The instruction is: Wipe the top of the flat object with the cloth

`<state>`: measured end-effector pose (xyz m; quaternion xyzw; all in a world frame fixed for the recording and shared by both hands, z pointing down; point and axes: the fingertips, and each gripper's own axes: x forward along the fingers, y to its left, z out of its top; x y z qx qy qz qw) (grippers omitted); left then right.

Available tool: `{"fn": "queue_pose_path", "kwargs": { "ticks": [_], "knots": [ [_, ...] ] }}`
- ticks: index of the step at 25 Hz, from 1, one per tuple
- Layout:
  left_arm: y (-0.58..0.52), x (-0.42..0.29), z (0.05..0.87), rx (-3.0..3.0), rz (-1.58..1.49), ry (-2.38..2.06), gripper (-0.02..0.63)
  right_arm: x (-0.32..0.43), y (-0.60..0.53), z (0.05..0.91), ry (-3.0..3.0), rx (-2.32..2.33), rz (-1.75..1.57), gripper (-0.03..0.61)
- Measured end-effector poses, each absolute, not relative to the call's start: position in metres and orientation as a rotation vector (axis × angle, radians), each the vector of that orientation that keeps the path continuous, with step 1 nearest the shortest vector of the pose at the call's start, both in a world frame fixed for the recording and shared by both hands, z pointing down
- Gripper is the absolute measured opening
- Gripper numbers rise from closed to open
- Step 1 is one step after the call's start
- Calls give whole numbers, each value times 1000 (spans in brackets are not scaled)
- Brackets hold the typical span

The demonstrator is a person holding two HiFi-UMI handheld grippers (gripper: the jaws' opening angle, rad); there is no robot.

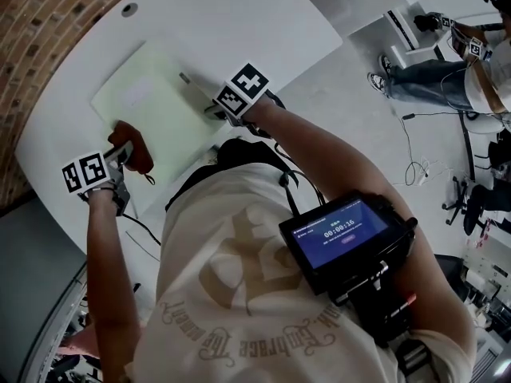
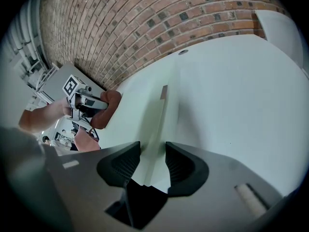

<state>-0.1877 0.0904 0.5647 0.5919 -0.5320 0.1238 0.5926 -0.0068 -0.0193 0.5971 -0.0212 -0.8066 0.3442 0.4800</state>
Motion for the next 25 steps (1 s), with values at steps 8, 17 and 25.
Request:
{"fn": "queue_pose_path", "kwargs": {
  "ticks": [8, 17, 25],
  "knots": [
    [155, -193, 576, 1270, 281, -1330, 78, -7, 10, 608, -1989, -104, 865, 176],
    [157, -123, 490, 1362, 151, -1359, 78, -28, -2, 545, -2125, -151, 921, 229],
    [89, -37, 493, 1522, 336, -1211, 78, -87, -19, 543, -2105, -262, 870, 239]
  ]
}}
